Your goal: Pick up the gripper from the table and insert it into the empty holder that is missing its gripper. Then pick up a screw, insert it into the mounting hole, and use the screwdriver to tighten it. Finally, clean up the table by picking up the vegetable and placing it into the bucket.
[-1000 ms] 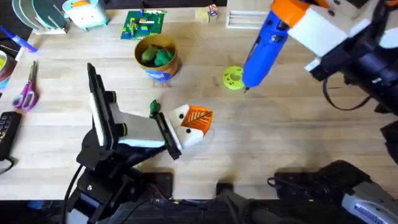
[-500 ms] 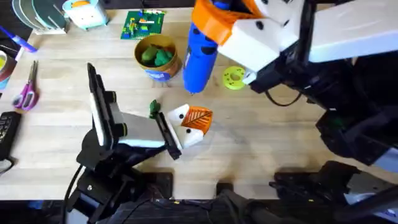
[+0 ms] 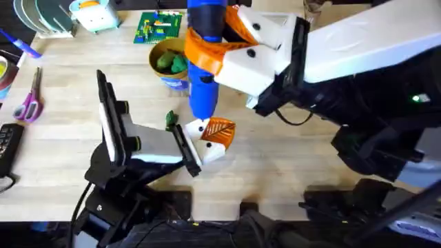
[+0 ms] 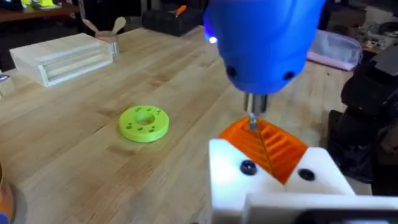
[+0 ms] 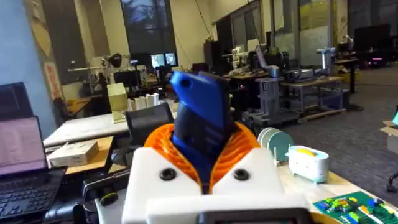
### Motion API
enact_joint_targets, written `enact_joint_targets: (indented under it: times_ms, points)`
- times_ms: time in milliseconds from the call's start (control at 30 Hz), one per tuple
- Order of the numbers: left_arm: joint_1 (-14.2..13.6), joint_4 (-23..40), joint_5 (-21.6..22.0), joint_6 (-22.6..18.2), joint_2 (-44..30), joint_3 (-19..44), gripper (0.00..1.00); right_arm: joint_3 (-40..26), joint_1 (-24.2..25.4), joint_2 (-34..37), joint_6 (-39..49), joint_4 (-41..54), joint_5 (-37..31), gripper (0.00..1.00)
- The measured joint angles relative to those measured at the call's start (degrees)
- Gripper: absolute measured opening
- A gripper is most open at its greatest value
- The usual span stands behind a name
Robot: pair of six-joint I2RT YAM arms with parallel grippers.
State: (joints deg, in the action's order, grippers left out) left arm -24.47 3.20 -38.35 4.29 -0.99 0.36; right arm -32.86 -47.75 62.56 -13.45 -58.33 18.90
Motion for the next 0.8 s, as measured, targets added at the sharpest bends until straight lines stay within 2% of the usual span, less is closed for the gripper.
enact_joint_targets:
  times_ms: [400, 800]
  points:
    - [0.00, 0.00, 0.00, 0.00, 0.00, 0.00, 0.009, 0.02, -0.52, 0.18, 0.00, 0.02, 0.05, 0.024]
    - [0.00, 0.00, 0.00, 0.00, 0.00, 0.00, 0.009, 0.02, -0.63, 0.18, 3.26, 0.02, 3.49, 0.024]
